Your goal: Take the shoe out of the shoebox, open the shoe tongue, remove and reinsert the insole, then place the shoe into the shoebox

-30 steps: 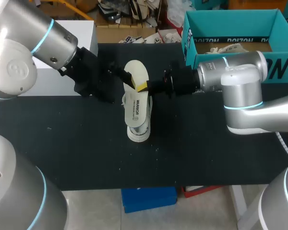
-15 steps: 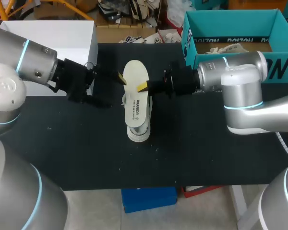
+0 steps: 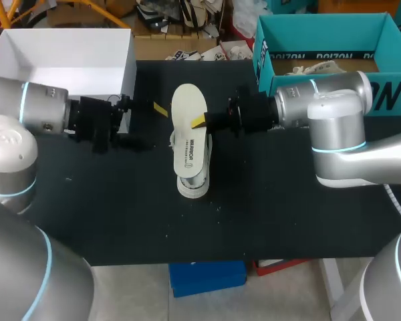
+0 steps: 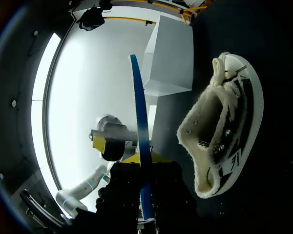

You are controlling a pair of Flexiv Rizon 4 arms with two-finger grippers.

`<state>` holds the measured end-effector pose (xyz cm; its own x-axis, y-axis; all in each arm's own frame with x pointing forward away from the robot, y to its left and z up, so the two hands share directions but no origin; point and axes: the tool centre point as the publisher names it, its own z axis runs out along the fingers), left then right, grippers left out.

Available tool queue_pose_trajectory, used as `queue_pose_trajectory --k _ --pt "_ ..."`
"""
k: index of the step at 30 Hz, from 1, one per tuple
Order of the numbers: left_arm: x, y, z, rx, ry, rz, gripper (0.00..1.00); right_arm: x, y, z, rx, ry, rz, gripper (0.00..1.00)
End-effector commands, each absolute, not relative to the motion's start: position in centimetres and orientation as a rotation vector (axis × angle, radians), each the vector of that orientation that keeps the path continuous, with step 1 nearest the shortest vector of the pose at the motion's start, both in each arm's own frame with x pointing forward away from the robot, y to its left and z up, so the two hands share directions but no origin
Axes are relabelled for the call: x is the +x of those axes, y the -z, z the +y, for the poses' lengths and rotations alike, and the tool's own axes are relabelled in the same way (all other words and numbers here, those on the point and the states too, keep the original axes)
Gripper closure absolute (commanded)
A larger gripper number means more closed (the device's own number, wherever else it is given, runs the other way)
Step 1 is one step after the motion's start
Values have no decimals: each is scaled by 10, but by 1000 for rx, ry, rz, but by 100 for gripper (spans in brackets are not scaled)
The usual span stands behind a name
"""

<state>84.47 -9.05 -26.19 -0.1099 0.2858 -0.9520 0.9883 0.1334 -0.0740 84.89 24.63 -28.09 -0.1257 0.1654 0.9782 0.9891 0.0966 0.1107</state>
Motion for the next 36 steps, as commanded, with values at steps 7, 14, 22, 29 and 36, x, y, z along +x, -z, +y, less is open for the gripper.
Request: queue_pose_trajectory --k 7,14,22,29,36 --pt "857 272 -85 1068 1116 1286 0 848 281 247 -1212 1147 -1464 100" --pt "863 270 -92 1073 1117 1243 0 848 281 247 -1212 1147 -1464 100" --pt "863 276 -110 1062 1123 1237 0 848 281 247 -1212 1147 -1464 100" --pt "867 279 -124 1068 1119 1244 40 848 281 247 -1212 1147 -1464 100" --pt "871 276 -134 1061 1117 1230 48 848 281 247 -1212 1147 -1464 100"
